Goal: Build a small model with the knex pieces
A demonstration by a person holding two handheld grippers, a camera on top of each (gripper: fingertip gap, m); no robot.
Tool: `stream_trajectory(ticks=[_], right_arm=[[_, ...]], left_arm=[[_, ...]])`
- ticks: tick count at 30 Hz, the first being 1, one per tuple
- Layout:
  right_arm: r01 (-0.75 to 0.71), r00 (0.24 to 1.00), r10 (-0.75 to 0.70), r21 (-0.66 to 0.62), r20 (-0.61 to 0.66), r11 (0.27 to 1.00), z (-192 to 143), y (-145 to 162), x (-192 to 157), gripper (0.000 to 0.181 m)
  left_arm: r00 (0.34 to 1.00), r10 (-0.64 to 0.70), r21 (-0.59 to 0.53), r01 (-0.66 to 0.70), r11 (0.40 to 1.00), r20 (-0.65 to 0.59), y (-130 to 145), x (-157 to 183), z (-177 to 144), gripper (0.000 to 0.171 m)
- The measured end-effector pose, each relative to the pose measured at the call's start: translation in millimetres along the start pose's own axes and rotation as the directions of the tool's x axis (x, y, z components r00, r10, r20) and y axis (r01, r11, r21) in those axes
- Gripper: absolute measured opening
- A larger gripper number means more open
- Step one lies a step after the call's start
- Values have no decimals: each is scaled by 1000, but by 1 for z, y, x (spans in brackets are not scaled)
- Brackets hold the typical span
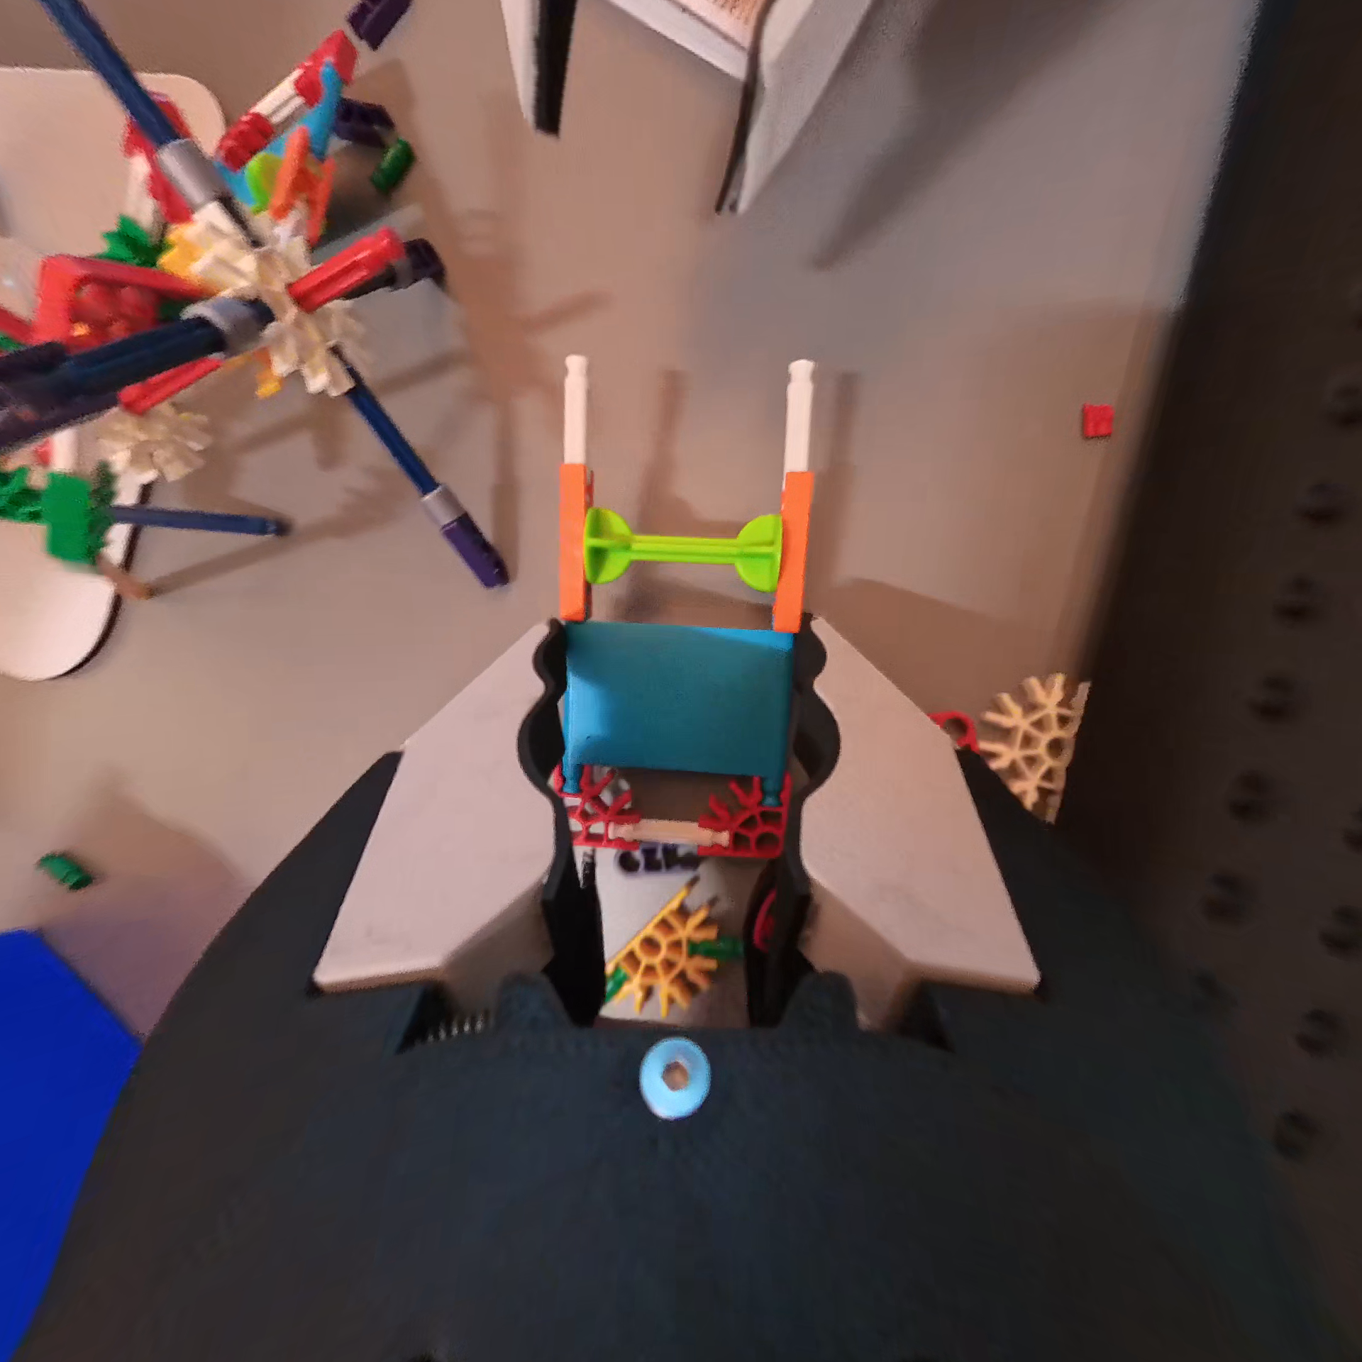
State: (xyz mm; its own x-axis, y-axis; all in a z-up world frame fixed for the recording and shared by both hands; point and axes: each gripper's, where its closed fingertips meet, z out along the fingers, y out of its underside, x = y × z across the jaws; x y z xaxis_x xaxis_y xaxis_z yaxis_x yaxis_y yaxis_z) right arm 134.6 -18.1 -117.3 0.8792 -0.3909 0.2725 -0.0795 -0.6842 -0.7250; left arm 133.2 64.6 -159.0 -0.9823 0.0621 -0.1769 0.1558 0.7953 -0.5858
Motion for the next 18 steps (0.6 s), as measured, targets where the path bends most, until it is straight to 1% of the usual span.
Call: stream_trajectory(ticks=[3,7,9,13,15,17,18], right_arm=[[-5,996,6,14,-94,1000,-3,-4,17,33],[-15,987,22,44,-160,999,-8,-11,31,32],[-9,980,22,65,-196,998,-10,-20,38,31],[15,982,7,114,-188,993,-5,-55,41,34],[37,985,-19,103,-173,994,5,-68,42,38],[46,983,-32,72,-183,996,18,-77,49,50],[46,983,-36,49,-182,998,26,-79,52,52]], left_arm=[[998,-16,-13,16,1000,64,8,-10,-14,60],[988,-89,16,88,996,123,16,-28,-29,60],[982,-125,22,123,992,143,19,-37,-31,60],[965,-169,-5,174,985,199,29,-57,-32,60],[960,-183,-27,193,981,213,36,-63,-29,60],[956,-203,-29,214,976,212,39,-65,-27,60],[956,-201,-36,213,976,212,41,-65,-26,60]])
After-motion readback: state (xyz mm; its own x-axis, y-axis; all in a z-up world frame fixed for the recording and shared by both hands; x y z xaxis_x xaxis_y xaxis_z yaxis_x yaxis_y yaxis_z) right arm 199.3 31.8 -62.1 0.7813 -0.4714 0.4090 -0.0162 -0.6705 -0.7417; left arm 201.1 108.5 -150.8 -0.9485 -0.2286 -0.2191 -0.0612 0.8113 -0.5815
